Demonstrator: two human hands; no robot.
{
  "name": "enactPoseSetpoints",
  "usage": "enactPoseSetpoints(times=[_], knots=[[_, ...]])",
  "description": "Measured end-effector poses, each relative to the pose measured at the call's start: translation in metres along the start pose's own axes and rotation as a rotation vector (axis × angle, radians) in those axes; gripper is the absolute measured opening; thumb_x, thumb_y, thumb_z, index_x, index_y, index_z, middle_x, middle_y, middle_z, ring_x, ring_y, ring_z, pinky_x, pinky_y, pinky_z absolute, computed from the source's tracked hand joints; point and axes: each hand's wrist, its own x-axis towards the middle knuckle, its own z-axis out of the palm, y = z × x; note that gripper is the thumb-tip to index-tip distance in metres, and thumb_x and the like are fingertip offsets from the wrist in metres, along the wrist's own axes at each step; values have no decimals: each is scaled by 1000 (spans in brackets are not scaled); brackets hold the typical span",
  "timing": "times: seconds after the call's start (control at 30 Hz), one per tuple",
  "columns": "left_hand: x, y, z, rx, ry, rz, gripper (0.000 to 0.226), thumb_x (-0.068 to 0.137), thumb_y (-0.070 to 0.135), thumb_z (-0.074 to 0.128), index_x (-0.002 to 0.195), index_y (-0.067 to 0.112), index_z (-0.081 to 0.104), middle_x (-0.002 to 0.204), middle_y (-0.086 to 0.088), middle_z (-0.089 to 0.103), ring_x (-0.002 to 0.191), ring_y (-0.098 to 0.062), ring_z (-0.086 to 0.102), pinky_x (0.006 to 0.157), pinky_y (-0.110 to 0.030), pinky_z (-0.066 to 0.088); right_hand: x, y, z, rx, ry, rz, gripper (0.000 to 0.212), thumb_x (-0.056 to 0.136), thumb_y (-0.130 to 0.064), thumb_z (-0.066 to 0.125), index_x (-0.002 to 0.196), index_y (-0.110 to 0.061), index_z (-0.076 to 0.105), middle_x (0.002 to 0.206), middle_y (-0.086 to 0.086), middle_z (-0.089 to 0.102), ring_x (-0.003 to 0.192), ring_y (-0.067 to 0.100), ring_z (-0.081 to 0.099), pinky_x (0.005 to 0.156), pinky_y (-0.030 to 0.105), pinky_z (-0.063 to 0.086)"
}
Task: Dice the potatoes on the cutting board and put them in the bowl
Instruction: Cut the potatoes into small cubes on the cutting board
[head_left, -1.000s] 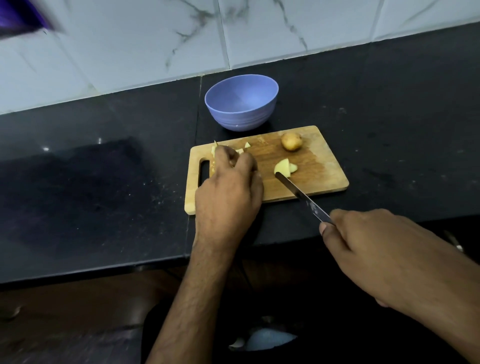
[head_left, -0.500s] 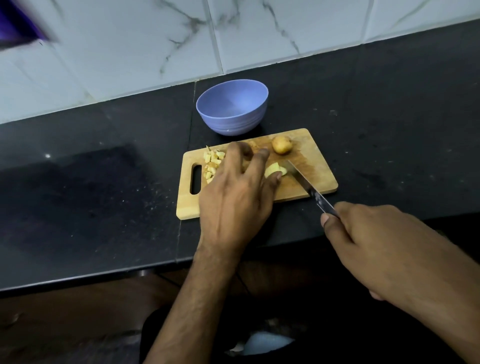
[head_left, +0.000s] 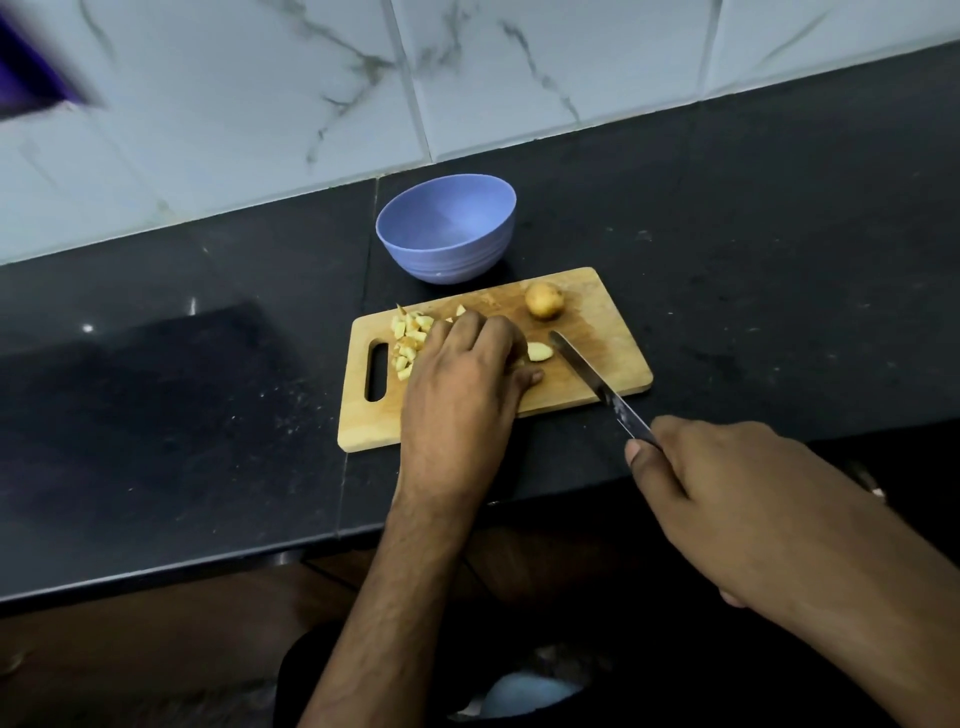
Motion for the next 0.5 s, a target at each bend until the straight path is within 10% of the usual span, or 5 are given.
enactPoseSetpoints(times=[0.5], knots=[[-4, -6, -3, -221, -71, 33, 21, 96, 23, 68, 116, 18, 72, 109, 4, 71, 102, -10, 62, 85, -36, 55, 5, -5, 7, 5, 33, -40, 36, 100, -52, 26, 75, -30, 39, 63, -4, 55, 44, 3, 50, 54, 24, 48]])
